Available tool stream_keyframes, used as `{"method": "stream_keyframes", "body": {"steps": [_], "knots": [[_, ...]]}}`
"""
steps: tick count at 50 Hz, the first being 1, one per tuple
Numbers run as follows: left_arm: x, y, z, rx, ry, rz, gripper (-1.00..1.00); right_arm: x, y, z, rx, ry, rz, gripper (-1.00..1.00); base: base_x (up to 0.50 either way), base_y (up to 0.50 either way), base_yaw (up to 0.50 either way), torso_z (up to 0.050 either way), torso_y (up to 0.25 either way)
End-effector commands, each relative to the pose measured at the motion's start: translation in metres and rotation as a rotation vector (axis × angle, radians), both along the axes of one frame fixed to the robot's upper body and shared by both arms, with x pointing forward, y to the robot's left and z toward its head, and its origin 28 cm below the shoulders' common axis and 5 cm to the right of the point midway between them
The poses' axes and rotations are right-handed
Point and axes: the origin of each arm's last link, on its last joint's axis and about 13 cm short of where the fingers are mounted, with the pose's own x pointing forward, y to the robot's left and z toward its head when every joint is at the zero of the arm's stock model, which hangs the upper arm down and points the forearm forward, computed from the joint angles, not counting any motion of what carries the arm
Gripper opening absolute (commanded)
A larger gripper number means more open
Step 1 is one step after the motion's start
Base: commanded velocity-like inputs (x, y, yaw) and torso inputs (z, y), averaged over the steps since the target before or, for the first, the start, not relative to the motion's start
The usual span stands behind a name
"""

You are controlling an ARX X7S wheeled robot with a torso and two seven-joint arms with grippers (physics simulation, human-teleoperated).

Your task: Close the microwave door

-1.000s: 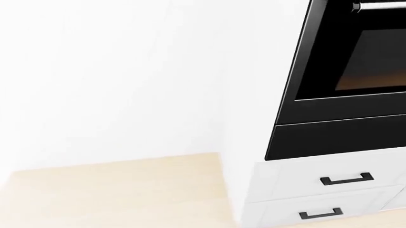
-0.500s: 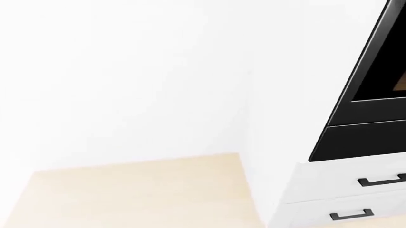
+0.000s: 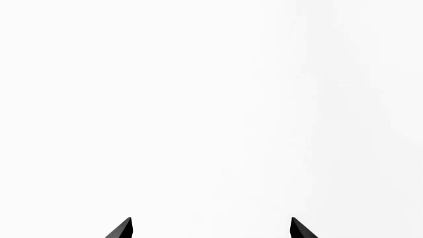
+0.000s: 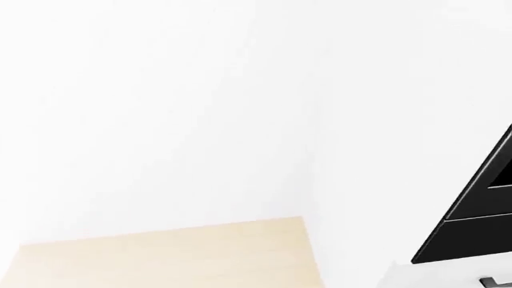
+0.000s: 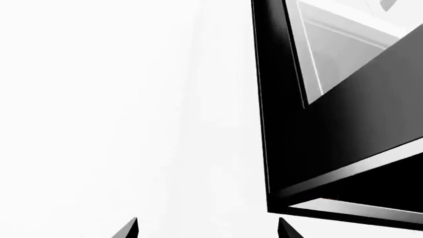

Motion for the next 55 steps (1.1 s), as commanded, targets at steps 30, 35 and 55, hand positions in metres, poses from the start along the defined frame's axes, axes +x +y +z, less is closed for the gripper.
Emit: {"method": "stream_keyframes", "body": {"steps": [30,35,55], "knots": [[0.0004,-0.0006,-0.0010,0.003,0.003,0.000,1.00,0.0016,-0.0007,0.0015,-0.006,0.033,-0.061,1.00,0.06,-0.01,0.00,0.000,0.001],[0.0012,0.0001,-0.0008,0.000,0.003,0.004,1.00,0.0014,-0.0023,0.0030,-0.007,0.039,-0.066,1.00,0.00,0.00,0.00,0.000,0.000],[0.0015,0.0004,-0.0008,0.001,0.002,0.011,1.00,-0.0019,-0.0023,0.0052,-0.019,0.030,-0.064,1.00,0.20,0.01,0.00,0.000,0.001]]}}
